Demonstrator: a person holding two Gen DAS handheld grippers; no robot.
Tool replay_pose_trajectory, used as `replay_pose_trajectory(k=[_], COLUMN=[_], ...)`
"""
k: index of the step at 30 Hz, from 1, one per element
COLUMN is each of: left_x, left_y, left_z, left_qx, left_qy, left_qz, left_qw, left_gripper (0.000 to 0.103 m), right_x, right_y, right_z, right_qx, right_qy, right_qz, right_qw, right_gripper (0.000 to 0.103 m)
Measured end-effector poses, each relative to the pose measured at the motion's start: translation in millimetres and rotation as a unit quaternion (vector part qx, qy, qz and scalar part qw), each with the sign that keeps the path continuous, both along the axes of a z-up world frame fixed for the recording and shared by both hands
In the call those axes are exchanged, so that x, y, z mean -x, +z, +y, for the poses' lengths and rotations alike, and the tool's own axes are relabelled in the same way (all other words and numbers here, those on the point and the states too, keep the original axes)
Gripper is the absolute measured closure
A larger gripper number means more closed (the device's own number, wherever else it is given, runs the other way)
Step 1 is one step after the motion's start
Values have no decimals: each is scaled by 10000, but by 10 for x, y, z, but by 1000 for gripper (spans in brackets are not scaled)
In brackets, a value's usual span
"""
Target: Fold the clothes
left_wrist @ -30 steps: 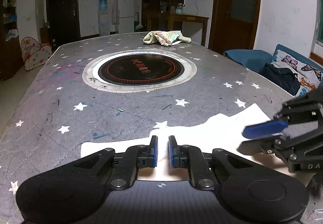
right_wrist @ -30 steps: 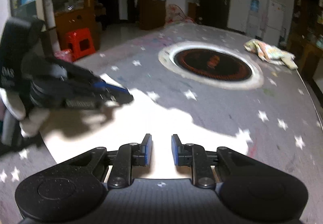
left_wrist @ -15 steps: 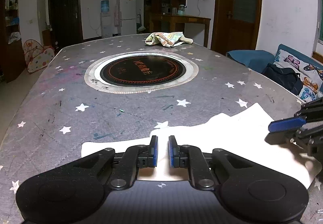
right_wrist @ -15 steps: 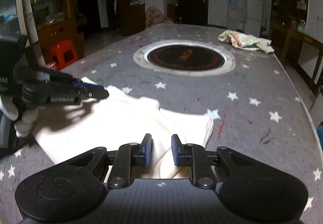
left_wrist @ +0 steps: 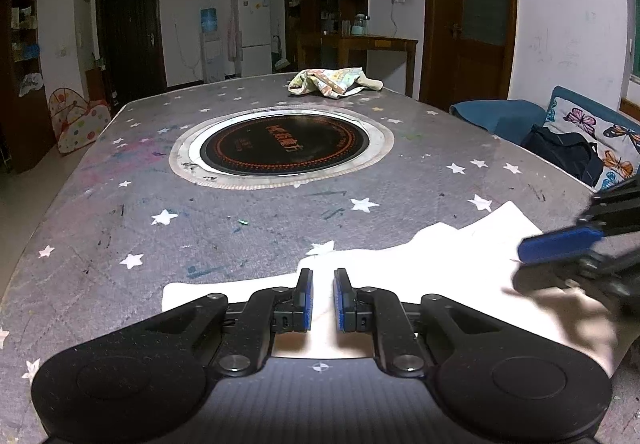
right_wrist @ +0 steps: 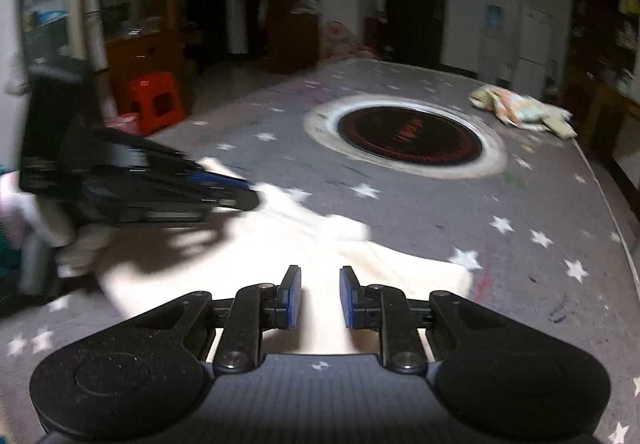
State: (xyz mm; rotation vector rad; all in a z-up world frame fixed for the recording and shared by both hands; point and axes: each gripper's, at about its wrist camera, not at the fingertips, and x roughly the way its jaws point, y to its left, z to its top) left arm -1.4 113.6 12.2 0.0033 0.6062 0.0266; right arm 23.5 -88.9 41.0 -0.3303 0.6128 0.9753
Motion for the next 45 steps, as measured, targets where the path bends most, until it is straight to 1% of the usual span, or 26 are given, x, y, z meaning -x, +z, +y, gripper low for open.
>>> replay_pose_trajectory(k=[4, 7, 10, 17, 19, 22, 28, 30, 31, 32, 35, 38, 40, 41, 42, 43, 44, 45], left_x=[3, 6, 8, 7, 6, 2, 0, 0, 0, -1, -1, 0, -3, -5, -7, -15, -24, -24], left_y=[-4, -7, -9, -11, -14, -17, -21, -22, -22, -22, -23, -22, -23, -24, -25, -29, -35, -36], left_z=[-11, -18, -16, -29, -31, -25, -24, -15, -10, -8, -6, -9, -6, -5, -4, 33, 76, 107], left_qx=[-41, -75, -78, -121, -133, -124, -118, -95, -78, -69, -56, -67, -94, -108, -122, -75, -14, 68], left_qy=[2, 6, 9, 23, 23, 24, 41, 53, 56, 57, 57, 84, 150, 182, 215, 346, 499, 525], left_qz=[-17, -25, -31, -38, -38, -40, -44, -44, -44, -45, -48, -46, -36, -30, -25, 1, 31, 34], left_qw=[10000, 10000, 10000, 9999, 9999, 9999, 9999, 9999, 9999, 10000, 10000, 9999, 9998, 9998, 9997, 9994, 9987, 9986], left_gripper=[89, 89, 89, 89, 89, 89, 87, 86, 86, 86, 86, 86, 85, 82, 62, 45, 45, 45], right_x=[236, 353, 400, 495, 514, 554, 566, 549, 540, 524, 457, 458, 479, 485, 494, 508, 522, 542], right_y=[13, -43, -165, -171, -185, -178, -210, -204, -201, -204, -237, -245, -252, -253, -255, -260, -265, -270], right_z=[27, 72, 96, 34, -46, -113, -180, -224, -246, -275, -385, -413, -394, -390, -375, -357, -339, -316], right_qx=[-80, -49, 10, 16, -70, -105, -277, -325, -346, -313, -396, -403, -359, -348, -324, -284, -242, -185], right_qy=[376, 507, 405, 414, 371, 356, 329, 277, 249, 180, 79, 83, 120, 140, 189, 245, 298, 329], right_qz=[148, 181, 203, 13, 54, -18, -54, -25, -11, -6, 260, 277, 244, 236, 229, 207, 182, 127], right_qw=[9992, 9985, 9990, 9991, 9993, 9993, 9991, 9991, 9991, 9993, 9988, 9988, 9990, 9990, 9990, 9991, 9991, 9992], right_gripper=[84, 84, 84, 83, 82, 80, 78, 70, 58, 49, 47, 46, 41, 37, 34, 28, 25, 24])
